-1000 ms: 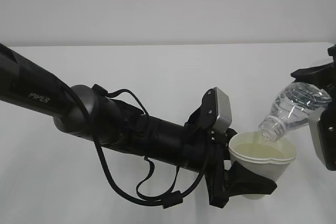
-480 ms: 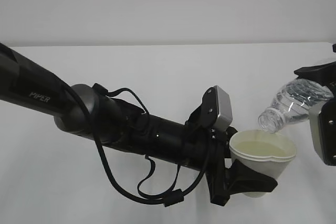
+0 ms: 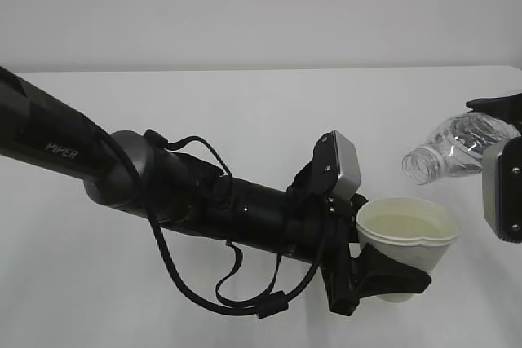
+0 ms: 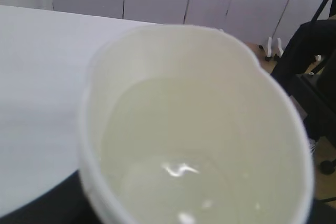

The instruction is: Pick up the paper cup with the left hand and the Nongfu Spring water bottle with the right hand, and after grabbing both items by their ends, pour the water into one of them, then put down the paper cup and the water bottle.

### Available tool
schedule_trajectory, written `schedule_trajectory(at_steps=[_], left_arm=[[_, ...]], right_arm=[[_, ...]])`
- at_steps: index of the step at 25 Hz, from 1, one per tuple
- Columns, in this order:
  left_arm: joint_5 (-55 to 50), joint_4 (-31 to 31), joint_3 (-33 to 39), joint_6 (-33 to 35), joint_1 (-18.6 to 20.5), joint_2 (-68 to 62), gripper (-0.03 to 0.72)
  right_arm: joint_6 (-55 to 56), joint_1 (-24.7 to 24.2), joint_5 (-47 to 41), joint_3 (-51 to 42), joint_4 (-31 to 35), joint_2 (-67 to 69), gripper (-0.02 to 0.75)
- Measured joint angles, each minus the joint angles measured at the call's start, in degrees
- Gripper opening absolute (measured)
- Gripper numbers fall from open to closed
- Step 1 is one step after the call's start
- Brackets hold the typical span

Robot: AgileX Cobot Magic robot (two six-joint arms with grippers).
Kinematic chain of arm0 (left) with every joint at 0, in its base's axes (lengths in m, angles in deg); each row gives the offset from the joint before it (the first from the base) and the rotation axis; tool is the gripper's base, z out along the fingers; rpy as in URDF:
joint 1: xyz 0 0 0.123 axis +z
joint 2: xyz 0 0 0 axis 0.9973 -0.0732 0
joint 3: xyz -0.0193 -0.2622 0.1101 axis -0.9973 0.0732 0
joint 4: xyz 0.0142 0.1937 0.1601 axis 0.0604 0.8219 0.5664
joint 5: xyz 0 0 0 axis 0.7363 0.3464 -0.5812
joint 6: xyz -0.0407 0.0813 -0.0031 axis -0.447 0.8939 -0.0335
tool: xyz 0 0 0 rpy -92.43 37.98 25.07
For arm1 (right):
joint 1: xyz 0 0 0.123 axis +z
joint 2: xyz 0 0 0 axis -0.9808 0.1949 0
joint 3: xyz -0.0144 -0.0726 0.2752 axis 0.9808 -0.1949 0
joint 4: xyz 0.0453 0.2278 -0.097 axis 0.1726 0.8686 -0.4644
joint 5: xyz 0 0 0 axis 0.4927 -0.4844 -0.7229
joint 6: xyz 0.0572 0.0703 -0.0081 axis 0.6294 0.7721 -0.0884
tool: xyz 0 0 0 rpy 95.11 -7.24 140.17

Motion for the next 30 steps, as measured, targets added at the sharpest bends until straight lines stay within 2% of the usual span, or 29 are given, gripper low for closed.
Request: schedule_trajectory(at_steps=[14, 24, 30], left_arm=[[-2.27, -1.65, 0.00, 0.00, 0.00, 0.00, 0.413], [-2.41, -4.74, 0.00, 0.00, 0.00, 0.00, 0.413], [-2.41, -5.97, 0.00, 0.00, 0.00, 0.00, 0.413]], right_arm=[[0.12, 0.00, 4.55, 0.00, 17.98, 0.00, 0.376], [4.40, 0.00, 8.48, 0.00, 26.31, 0.00, 0.376], [12.18, 0.00, 11.87, 0.00, 27.26, 0.00, 0.376]])
